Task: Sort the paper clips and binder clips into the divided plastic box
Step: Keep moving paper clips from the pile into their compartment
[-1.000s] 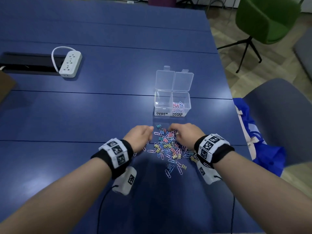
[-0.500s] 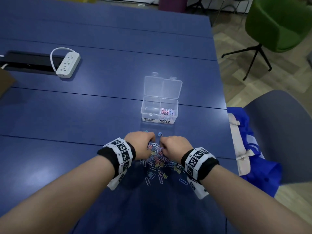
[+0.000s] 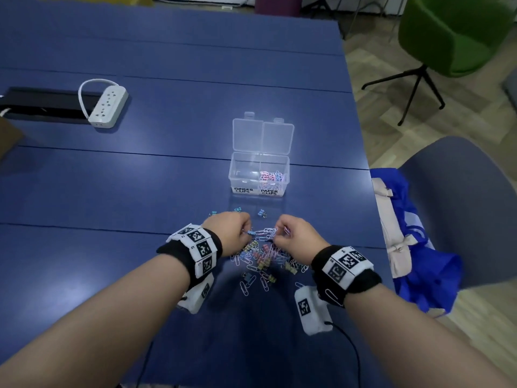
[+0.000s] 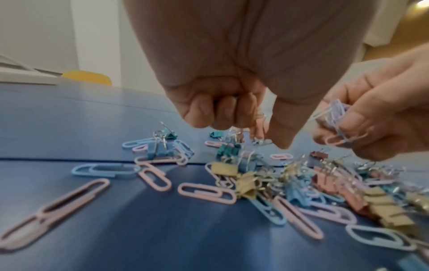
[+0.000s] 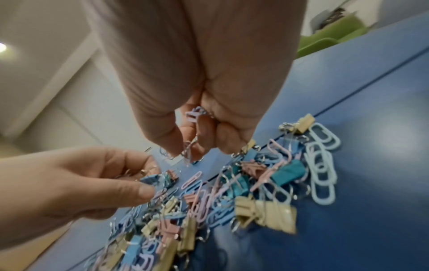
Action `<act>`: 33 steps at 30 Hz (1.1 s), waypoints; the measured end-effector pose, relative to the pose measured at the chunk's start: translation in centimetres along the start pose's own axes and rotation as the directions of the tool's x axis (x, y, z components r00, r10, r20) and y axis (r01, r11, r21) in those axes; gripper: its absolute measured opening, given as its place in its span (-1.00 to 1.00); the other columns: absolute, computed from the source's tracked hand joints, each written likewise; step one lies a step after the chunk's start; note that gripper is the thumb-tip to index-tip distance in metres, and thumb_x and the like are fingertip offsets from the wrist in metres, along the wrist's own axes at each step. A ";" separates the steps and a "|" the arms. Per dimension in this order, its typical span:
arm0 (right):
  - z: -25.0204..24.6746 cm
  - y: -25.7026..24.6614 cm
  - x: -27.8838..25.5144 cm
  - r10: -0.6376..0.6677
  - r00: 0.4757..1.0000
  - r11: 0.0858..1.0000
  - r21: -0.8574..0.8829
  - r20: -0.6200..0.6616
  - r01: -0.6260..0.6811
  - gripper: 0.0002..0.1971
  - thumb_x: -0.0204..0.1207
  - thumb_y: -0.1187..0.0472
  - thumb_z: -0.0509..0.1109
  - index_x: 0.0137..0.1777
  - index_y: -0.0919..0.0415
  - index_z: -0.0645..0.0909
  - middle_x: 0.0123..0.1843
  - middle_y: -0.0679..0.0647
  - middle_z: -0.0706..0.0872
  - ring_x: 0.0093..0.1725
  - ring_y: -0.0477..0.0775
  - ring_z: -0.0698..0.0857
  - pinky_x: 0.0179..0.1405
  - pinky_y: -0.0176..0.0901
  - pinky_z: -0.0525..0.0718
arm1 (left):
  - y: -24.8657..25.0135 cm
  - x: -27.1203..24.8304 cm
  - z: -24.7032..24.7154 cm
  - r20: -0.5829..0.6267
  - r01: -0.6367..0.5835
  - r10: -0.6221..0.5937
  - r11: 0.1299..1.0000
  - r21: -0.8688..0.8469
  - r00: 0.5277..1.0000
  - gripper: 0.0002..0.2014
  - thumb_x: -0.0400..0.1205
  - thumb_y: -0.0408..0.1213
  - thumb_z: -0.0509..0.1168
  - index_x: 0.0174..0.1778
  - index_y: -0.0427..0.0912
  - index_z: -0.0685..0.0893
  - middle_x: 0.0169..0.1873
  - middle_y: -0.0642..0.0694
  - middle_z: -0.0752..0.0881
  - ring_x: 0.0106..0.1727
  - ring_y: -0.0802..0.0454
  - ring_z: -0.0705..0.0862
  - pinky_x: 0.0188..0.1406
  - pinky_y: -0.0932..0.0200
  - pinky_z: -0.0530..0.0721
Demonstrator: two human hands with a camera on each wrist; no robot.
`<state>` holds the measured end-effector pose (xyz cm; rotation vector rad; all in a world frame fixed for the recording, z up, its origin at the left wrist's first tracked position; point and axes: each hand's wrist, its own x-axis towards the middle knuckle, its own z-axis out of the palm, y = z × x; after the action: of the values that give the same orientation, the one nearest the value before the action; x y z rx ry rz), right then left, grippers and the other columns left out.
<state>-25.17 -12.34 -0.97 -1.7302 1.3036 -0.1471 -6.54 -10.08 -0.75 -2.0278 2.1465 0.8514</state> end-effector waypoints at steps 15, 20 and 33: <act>0.6 1.2 -0.8 0.184 0.983 0.772 0.622 -0.021 -0.131 -0.77 0.46 0.44 0.42 -0.30 0.17 0.48 -0.55 0.03 0.52 -0.57 -0.03 0.38 -0.59 -0.23 0.36 | -0.4 -1.7 -0.2 0.048 0.045 -0.033 0.962 -0.268 0.998 -0.89 0.63 -0.30 0.07 -0.20 -0.16 0.43 -0.23 -0.15 0.60 -0.22 -0.10 0.53 -0.21 0.00 0.49; 0.9 1.6 -1.1 0.136 0.991 0.688 0.718 0.017 -0.107 -0.82 0.51 0.51 0.34 -0.09 0.21 0.55 -0.48 -0.03 0.60 -0.51 -0.13 0.57 -0.68 -0.36 0.35 | -0.8 -2.1 -0.3 0.061 0.068 -0.041 0.825 -0.561 0.997 -0.91 0.63 -0.36 0.21 -0.01 -0.13 0.57 0.07 -0.16 0.76 0.22 -0.19 0.68 0.09 0.05 0.62; -0.4 1.9 -2.7 0.145 0.984 0.514 0.841 0.107 -0.167 -0.87 0.32 0.44 0.22 -0.35 0.21 0.42 -0.43 0.09 0.43 -0.50 -0.01 0.41 -0.62 -0.31 0.28 | 2.8 -0.2 -0.5 0.149 -0.001 0.063 0.924 -0.382 0.987 -0.77 0.44 -0.20 0.45 -0.09 -0.07 0.55 -0.42 0.07 0.56 -0.43 0.08 0.53 -0.37 0.19 0.52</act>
<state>-27.91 -10.40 -1.00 -0.7407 1.0694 -0.5656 -9.04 -10.22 0.70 -1.9969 2.0582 1.4837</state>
